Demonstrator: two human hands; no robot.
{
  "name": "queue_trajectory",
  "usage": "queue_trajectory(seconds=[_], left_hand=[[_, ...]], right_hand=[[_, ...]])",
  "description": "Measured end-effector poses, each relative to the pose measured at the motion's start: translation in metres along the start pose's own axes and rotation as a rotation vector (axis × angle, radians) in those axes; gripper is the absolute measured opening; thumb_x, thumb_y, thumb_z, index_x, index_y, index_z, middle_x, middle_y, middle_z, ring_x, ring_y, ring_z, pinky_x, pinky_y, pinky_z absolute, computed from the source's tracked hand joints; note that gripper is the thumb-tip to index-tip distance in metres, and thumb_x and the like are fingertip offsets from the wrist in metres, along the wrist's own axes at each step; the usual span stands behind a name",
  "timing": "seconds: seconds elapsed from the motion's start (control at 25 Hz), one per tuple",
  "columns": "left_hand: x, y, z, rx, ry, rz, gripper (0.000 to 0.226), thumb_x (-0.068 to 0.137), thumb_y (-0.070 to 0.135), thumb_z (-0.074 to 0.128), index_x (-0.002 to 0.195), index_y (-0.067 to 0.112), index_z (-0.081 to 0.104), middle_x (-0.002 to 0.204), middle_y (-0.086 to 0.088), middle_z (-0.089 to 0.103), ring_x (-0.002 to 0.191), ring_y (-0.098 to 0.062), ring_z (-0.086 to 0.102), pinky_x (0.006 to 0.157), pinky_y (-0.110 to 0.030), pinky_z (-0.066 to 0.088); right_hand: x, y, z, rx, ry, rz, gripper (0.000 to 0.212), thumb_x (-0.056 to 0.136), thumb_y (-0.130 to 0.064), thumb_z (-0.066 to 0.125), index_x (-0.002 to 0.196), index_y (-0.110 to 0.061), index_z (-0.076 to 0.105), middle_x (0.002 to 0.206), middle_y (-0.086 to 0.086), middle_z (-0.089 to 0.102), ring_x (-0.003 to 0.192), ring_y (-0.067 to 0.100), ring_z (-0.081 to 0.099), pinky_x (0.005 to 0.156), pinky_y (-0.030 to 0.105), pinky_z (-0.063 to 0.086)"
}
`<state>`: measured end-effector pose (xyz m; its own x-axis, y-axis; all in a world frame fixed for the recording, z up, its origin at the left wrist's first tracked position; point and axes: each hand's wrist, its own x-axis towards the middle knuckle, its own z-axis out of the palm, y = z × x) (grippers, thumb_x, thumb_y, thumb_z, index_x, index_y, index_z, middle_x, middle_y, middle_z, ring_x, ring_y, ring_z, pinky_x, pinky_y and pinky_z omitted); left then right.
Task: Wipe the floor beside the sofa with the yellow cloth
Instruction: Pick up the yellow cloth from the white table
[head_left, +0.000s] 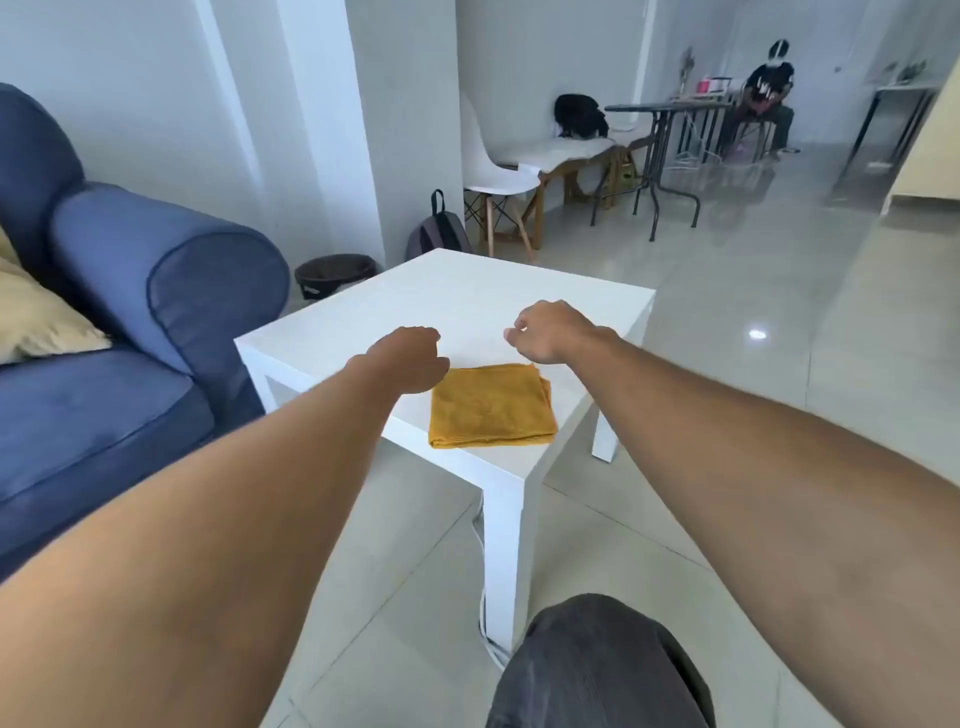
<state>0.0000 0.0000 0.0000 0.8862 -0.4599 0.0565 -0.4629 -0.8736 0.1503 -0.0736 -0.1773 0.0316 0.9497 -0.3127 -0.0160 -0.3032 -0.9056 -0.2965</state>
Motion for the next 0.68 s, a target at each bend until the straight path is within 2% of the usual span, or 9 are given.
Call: queue_trajectory(seconds=[0.2,0.36,0.52,0.68], left_hand=[[0.014,0.001,0.037,0.038,-0.094,-0.018,0.049,0.094,0.017,0.043,0.143,0.016,0.040,0.145,-0.007,0.047,0.132,-0.028,0.044,0.104,-0.039,0.040],[0.025,0.005,0.048,0.044,-0.030,-0.064,0.039,0.095,0.015,0.046,0.133,0.008,0.050,0.134,-0.013,0.045,0.120,-0.031,0.051,0.089,-0.037,0.045],[0.031,0.010,0.044,0.031,0.020,-0.092,0.030,0.093,0.015,0.050,0.121,0.004,0.058,0.125,-0.016,0.050,0.111,-0.032,0.055,0.079,-0.035,0.045],[0.025,0.009,0.031,-0.149,0.106,-0.085,0.025,0.092,0.012,0.052,0.116,0.007,0.060,0.117,-0.014,0.060,0.103,-0.031,0.058,0.080,-0.036,0.050]], right_hand=[[0.008,0.023,0.039,-0.009,-0.112,-0.009,0.052,0.100,-0.045,0.048,0.147,-0.022,0.045,0.154,0.008,0.044,0.141,0.031,0.039,0.115,0.045,0.037],[0.022,0.022,0.053,0.057,-0.094,-0.046,0.052,0.101,-0.046,0.047,0.149,-0.027,0.043,0.157,0.006,0.041,0.146,0.030,0.031,0.118,0.046,0.033],[0.034,0.014,0.059,0.039,-0.073,-0.071,0.046,0.101,-0.040,0.050,0.146,-0.028,0.047,0.154,0.007,0.044,0.144,0.030,0.034,0.116,0.045,0.034],[0.037,0.005,0.056,0.089,-0.076,-0.082,0.041,0.095,-0.037,0.062,0.134,-0.030,0.058,0.142,0.009,0.054,0.131,0.032,0.049,0.109,0.047,0.043]])
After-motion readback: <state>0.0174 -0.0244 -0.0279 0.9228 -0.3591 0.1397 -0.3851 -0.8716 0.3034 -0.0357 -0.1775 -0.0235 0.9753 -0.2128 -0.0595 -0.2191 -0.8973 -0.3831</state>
